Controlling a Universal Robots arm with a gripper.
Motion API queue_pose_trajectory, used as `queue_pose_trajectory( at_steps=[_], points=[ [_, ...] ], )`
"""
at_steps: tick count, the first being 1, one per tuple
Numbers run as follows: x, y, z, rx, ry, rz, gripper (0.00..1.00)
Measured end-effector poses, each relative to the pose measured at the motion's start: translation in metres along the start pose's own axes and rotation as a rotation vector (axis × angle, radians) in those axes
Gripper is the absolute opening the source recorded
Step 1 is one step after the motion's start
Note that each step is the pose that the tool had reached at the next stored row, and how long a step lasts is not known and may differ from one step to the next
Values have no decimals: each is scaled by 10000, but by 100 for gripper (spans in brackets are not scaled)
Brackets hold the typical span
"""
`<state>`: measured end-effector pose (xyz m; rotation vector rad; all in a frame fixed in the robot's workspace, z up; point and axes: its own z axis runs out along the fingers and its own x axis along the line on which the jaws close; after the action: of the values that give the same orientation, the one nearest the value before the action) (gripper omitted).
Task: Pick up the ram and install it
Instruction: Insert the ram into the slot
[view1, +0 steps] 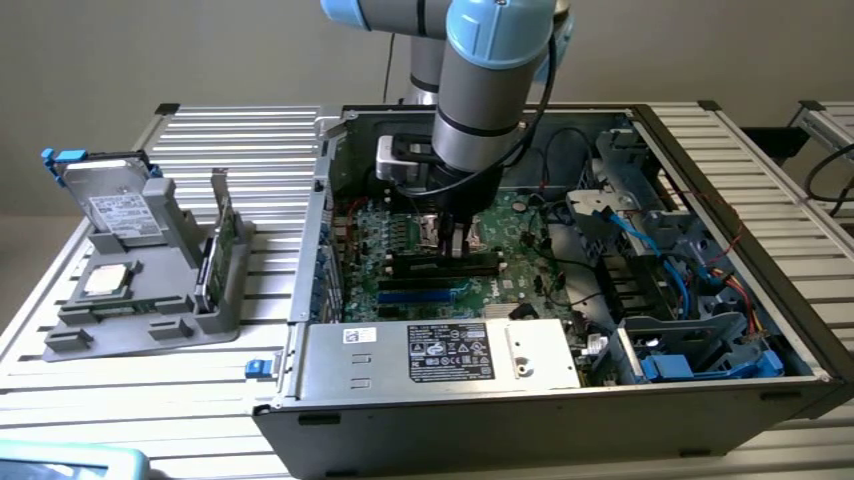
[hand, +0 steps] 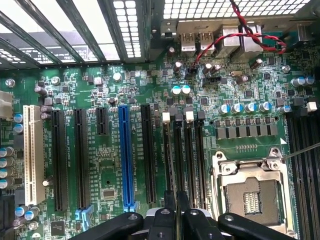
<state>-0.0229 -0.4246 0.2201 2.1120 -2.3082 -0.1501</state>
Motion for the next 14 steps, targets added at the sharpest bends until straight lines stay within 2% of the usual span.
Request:
queue_pose_trajectory(
  at_steps=[14],
  points=[
    [2, 18, -10, 2, -1, 129, 14]
  ],
)
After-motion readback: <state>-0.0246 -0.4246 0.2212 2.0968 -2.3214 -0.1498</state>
